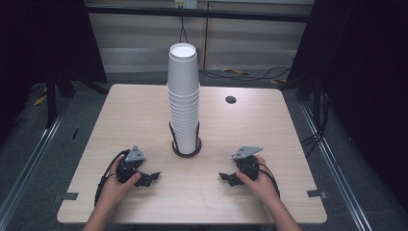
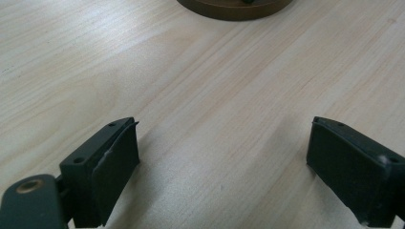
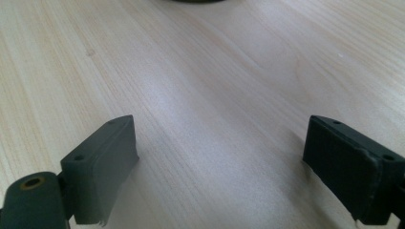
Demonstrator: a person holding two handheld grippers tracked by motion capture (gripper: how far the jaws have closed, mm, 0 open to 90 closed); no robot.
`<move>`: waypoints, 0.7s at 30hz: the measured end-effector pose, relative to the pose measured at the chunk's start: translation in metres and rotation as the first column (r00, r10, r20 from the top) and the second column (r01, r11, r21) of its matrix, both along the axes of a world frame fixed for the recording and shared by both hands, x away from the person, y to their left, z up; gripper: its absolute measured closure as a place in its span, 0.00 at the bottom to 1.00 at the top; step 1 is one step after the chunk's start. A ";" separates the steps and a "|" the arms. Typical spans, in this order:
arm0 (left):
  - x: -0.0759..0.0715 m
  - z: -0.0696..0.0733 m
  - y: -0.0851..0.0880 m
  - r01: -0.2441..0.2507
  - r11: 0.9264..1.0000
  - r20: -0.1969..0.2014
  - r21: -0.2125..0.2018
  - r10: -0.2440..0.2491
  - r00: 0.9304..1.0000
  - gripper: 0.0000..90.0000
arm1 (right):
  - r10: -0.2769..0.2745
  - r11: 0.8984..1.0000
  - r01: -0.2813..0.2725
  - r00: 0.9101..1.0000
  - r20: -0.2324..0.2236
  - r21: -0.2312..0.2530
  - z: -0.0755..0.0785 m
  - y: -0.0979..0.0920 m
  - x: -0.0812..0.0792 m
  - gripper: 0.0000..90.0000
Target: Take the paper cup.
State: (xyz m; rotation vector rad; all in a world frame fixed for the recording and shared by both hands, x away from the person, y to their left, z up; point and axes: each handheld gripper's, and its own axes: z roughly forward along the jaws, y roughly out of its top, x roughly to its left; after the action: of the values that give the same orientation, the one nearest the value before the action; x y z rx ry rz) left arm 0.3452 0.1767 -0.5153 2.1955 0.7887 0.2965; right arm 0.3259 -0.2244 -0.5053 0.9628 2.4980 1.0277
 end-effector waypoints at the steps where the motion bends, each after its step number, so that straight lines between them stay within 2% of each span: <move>1: 0.000 0.000 0.000 -0.001 1.000 0.001 0.002 0.001 1.000 0.11 | 0.002 1.000 -0.002 1.000 0.000 0.000 0.000 0.000 0.000 0.12; 8: -0.002 0.001 0.000 -0.020 1.000 0.000 0.013 0.020 1.000 0.11 | 0.017 1.000 -0.017 1.000 0.006 0.003 0.000 0.001 0.000 0.13; 13: -0.004 0.000 -0.002 -0.056 0.998 -0.006 0.017 0.056 0.998 0.09 | -0.004 1.000 0.004 1.000 0.023 -0.003 0.000 0.005 -0.001 0.15; 15: -0.006 0.000 -0.003 -0.071 0.997 -0.009 0.011 0.071 0.997 0.08 | -0.034 0.999 0.034 0.999 0.009 -0.016 0.002 0.009 -0.002 0.16; 16: -0.007 0.000 -0.003 -0.071 0.997 -0.012 0.010 0.071 0.997 0.08 | -0.047 0.999 0.047 0.999 -0.005 -0.024 0.003 0.011 -0.002 0.19; 18: -0.009 0.001 -0.004 -0.056 0.998 -0.008 0.011 0.057 0.998 0.08 | -0.038 0.999 0.038 0.999 0.001 -0.037 0.008 0.015 -0.002 0.23; 19: -0.010 0.001 -0.005 -0.048 0.999 -0.015 0.017 0.048 0.999 0.08 | -0.043 0.999 0.044 0.999 0.004 -0.031 0.011 0.017 -0.002 0.22; 21: -0.012 0.003 -0.006 -0.022 1.000 -0.016 0.022 0.022 1.000 0.11 | -0.068 0.997 0.068 0.998 -0.009 0.021 0.017 0.019 -0.002 0.21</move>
State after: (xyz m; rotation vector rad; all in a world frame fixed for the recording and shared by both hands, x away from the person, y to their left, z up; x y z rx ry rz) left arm 0.3328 0.1709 -0.5123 2.2134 0.8230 0.2994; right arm 0.3242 -0.2055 -0.4884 1.0532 2.4477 1.0326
